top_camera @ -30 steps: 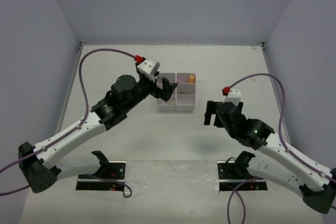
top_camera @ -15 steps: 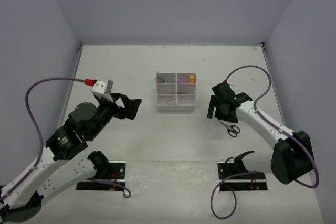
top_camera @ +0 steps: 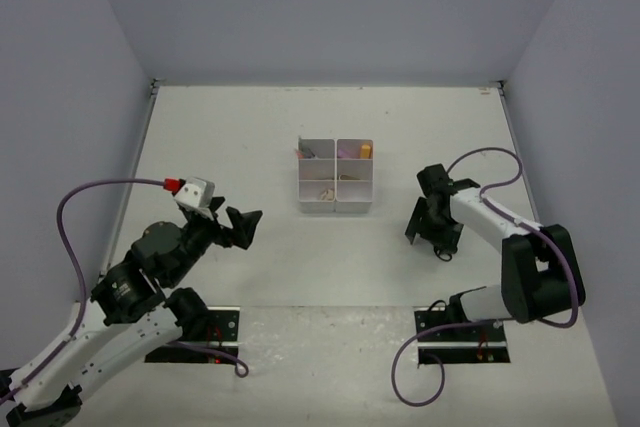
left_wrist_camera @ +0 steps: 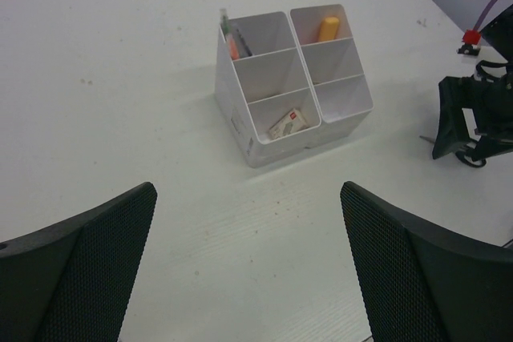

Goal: Sort the stationery into containers
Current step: Pick up the scissors from the center of the board.

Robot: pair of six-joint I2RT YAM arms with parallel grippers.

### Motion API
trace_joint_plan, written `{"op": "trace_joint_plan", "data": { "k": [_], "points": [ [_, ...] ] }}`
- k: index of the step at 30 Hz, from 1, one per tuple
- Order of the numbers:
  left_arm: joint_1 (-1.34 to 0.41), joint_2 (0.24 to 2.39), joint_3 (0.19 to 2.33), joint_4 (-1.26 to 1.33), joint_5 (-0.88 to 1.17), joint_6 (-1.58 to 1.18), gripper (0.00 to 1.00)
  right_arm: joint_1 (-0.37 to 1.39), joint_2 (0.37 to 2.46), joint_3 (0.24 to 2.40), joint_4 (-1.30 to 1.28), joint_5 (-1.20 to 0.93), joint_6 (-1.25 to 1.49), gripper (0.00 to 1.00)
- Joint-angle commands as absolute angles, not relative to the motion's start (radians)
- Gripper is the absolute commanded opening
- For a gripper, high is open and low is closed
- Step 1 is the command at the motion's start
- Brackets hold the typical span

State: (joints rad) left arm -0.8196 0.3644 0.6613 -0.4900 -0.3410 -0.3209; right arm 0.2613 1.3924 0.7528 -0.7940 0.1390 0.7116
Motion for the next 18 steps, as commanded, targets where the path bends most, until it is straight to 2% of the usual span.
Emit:
{"op": "trace_joint_plan", "data": {
  "k": [1,7,18],
  "points": [
    [-0.819,0.339,0.653,-0.455,-0.343,-0.29,1.0,0.255,1.465,0.767,-0.797,0.104,0.785,0.73],
    [-0.822,0.272,0.629,-0.433,-0.303,-0.282,1.0,0.25,1.449,0.761,-0.798,0.135,0.793,0.72],
    [-0.824,0.296,0.63,-0.43,-0.278,-0.278,1.0,0.245,1.41,0.816,-0.859,0.136,0.753,0.7]
  ]
}}
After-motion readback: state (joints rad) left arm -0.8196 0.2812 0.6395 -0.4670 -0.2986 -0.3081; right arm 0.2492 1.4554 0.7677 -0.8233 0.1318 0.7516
